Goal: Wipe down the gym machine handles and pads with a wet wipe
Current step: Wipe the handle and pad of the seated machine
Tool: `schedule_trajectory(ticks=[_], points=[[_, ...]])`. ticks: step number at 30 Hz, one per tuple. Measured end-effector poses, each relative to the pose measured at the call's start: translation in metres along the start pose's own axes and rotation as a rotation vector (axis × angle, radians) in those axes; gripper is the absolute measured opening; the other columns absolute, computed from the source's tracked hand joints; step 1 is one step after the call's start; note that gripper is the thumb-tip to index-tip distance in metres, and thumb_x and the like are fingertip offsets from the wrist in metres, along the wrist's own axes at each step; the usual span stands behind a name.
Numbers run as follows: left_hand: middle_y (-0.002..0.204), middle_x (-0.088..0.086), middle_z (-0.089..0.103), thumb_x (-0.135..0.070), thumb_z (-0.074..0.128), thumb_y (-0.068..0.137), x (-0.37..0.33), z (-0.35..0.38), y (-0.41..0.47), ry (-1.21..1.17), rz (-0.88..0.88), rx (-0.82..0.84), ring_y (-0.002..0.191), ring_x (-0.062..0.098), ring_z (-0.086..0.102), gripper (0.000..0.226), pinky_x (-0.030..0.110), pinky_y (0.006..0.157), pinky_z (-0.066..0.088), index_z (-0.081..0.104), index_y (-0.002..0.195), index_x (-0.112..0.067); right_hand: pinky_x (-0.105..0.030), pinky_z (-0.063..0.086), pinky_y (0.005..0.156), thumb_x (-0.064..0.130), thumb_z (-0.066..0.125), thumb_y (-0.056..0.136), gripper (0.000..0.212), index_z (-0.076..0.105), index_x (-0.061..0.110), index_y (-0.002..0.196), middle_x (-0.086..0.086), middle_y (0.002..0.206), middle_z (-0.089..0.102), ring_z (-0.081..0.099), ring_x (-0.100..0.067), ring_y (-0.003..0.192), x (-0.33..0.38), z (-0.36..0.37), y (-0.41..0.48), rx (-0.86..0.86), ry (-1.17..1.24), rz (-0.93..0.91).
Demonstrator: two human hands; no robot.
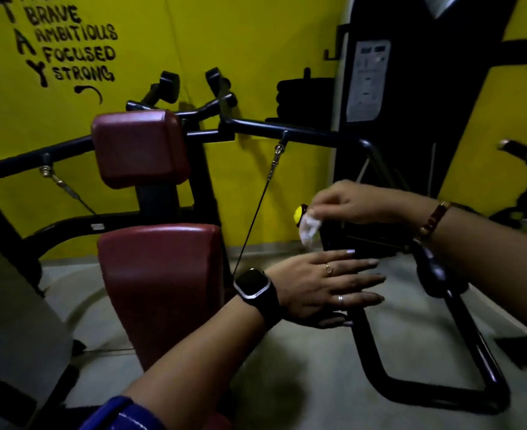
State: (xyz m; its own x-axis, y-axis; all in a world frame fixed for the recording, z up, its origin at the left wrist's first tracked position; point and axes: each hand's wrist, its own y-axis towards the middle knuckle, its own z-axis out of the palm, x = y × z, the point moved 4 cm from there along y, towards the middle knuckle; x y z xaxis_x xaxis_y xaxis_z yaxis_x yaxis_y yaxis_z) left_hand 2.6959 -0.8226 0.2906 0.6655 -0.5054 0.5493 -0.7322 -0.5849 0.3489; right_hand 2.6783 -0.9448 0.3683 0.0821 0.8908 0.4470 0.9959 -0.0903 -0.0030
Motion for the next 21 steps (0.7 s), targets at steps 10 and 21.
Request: schedule_trajectory(ticks=[10, 21], points=[[0.148, 0.011, 0.047, -0.044, 0.03, 0.101, 0.02, 0.008, -0.002, -0.073, -0.26, -0.19, 0.143, 0.027, 0.035, 0.052, 0.041, 0.12, 0.021, 0.055, 0.138, -0.017, -0.018, 0.048, 0.05, 0.032, 0.054, 0.094, 0.034, 0.064, 0.0, 0.103, -0.009, 0.073, 0.067, 0.065, -0.015, 0.057, -0.072, -0.002, -0.048, -0.553, 1.172, 0.621], [0.133, 0.011, 0.061, -0.048, 0.031, 0.101, 0.032, 0.011, 0.0, -0.131, -0.24, -0.261, 0.135, 0.027, 0.046, 0.055, 0.038, 0.119, 0.026, 0.07, 0.119, -0.013, -0.032, 0.051, 0.084, 0.008, 0.056, 0.095, 0.021, 0.068, 0.011, 0.112, -0.006, 0.106, 0.069, 0.064, -0.022, 0.098, -0.053, -0.042, 0.029, -0.411, 0.383, 0.197]])
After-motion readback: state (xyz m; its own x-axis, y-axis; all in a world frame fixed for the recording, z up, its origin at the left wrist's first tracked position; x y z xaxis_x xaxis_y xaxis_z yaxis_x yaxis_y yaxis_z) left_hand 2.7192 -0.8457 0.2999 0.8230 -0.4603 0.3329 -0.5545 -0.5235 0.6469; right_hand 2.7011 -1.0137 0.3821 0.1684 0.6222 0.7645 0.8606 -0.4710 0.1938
